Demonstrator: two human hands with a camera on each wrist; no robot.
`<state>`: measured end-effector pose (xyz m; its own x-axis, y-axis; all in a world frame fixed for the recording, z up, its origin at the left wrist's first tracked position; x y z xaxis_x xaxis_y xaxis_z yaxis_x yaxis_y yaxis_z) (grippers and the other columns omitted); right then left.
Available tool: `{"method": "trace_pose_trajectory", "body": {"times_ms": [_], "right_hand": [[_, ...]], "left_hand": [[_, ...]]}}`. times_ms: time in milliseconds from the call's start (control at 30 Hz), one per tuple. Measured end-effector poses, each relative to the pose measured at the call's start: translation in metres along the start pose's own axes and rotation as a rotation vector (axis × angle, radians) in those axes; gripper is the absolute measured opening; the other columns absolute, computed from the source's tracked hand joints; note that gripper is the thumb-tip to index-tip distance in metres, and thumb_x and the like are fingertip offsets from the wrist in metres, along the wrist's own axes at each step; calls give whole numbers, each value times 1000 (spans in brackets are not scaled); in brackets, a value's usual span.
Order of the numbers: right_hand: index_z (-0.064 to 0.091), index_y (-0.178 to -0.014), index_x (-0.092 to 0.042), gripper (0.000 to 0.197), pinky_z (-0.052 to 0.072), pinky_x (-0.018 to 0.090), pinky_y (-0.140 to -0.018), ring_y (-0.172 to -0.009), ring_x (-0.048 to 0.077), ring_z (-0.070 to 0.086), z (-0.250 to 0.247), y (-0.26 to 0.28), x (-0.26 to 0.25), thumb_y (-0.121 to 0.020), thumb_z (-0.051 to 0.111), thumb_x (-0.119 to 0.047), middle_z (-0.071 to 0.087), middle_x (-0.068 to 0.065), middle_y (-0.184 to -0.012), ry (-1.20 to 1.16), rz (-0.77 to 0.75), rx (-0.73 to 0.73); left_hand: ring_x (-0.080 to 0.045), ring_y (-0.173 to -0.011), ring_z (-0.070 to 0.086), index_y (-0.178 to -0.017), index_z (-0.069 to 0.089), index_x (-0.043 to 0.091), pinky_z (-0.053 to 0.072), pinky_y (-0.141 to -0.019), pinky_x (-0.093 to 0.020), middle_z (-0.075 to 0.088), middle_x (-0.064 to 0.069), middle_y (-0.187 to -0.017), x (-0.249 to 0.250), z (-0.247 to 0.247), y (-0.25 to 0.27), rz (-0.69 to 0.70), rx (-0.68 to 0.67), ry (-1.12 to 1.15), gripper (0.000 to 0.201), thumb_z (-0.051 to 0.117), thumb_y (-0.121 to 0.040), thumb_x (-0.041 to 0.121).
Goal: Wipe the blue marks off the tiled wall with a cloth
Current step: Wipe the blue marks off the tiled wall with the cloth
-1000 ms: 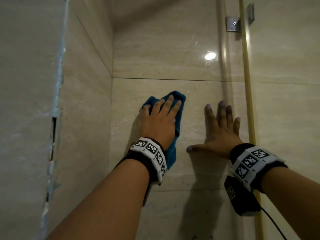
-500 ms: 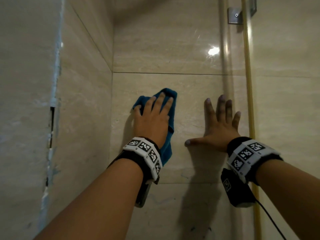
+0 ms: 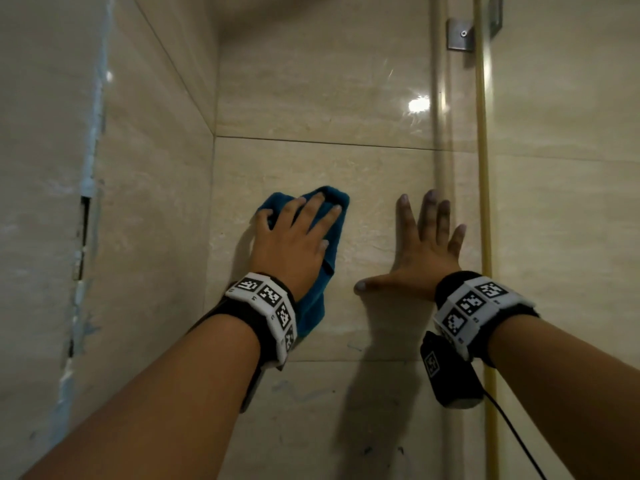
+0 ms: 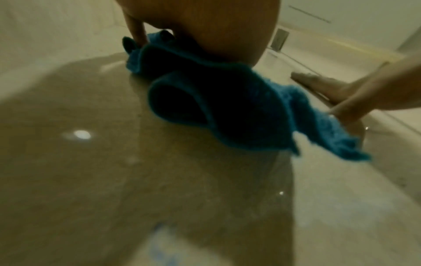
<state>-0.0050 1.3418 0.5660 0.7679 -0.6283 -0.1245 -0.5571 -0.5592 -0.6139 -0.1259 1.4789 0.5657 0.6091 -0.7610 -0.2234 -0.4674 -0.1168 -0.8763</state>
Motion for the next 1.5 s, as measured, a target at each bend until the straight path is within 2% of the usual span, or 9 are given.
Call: {"method": "trace_pose_trajectory", "body": {"times_ms": [200, 333, 500, 600, 733, 967, 1100, 1333, 1500], "right_hand": [[-47, -129, -33, 150, -24, 58, -106, -124, 30, -50, 3, -1, 0, -40, 58, -91, -61, 3, -126, 1, -1, 7], [-48, -128, -34, 149, -23, 58, -107, -125, 29, -50, 4, -3, 0, -41, 58, -91, -60, 3, -128, -1, 1, 16], [-50, -123, -35, 147, -24, 57, -106, -123, 29, -51, 4, -2, 0, -40, 58, -91, -62, 2, -126, -6, -1, 20], [-50, -123, -35, 147, -24, 57, -106, -123, 29, -51, 3, -2, 1, -41, 59, -90, -61, 2, -127, -13, -4, 9], [-47, -130, -33, 148, -24, 58, -106, -123, 29, -51, 3, -1, 1, -43, 60, -89, -61, 2, -126, -18, -8, -6], [-51, -122, -36, 147, -24, 57, -106, -124, 29, -50, 3, -2, 1, -43, 61, -89, -62, 1, -123, -12, -3, 21], [-50, -123, -36, 147, -25, 56, -105, -124, 29, -50, 4, -2, 0, -41, 60, -89, -61, 2, -126, -10, 1, 32], [-51, -123, -37, 148, -27, 55, -103, -123, 28, -52, 4, -3, 0, -39, 58, -92, -62, 1, -124, -17, -2, 22], [-51, -121, -37, 146, -29, 54, -101, -121, 28, -52, 4, -2, 0, -41, 59, -90, -63, 0, -123, -19, -3, 8]], "left_hand": [[-22, -143, 9, -152, -6, 31, 20, -111, -52, -2, 3, -160, -6, -4, -4, -194, 22, 66, 56, 22, -103, 37], [-23, -144, 6, -151, -9, 30, 16, -112, -52, -7, 3, -160, 16, 3, 5, -59, -28, 9, 63, 30, -102, 35], [-18, -146, 0, -149, -18, 25, 15, -113, -43, -16, 5, -160, 9, 11, 14, 16, -44, -62, 57, 15, -104, 38], [-19, -145, 4, -151, -14, 20, 20, -113, -42, -12, 1, -160, -9, 6, 11, -83, -24, -35, 57, 16, -104, 36], [-23, -144, 8, -153, -5, 21, 17, -113, -47, -3, -3, -160, -19, -1, 11, -256, -13, 93, 56, 22, -105, 31], [-19, -147, -10, -149, -19, 27, 8, -116, -49, -20, 3, -159, 11, 17, 29, -43, -111, -10, 60, 22, -105, 32], [-20, -146, -14, -148, -23, 24, 7, -117, -47, -25, 0, -157, 10, 19, 29, -3, -140, -43, 62, 21, -105, 34], [-21, -147, -12, -150, -15, 26, 8, -118, -49, -21, -1, -158, -15, 8, 22, -285, -74, 110, 65, 29, -103, 28], [-21, -147, -12, -151, -12, 28, 6, -116, -53, -18, 1, -159, -7, 6, 14, -303, -37, 163, 64, 31, -103, 26]]}}
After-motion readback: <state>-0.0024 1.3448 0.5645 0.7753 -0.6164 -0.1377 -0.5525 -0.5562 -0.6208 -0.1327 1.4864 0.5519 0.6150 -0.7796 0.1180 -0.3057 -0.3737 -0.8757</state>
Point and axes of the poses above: each hand's wrist, its own y-axis away from the middle knuckle, its own z-axis out of the palm, x = y × z, the point moved 4 cm from there along -y, towards the middle knuckle
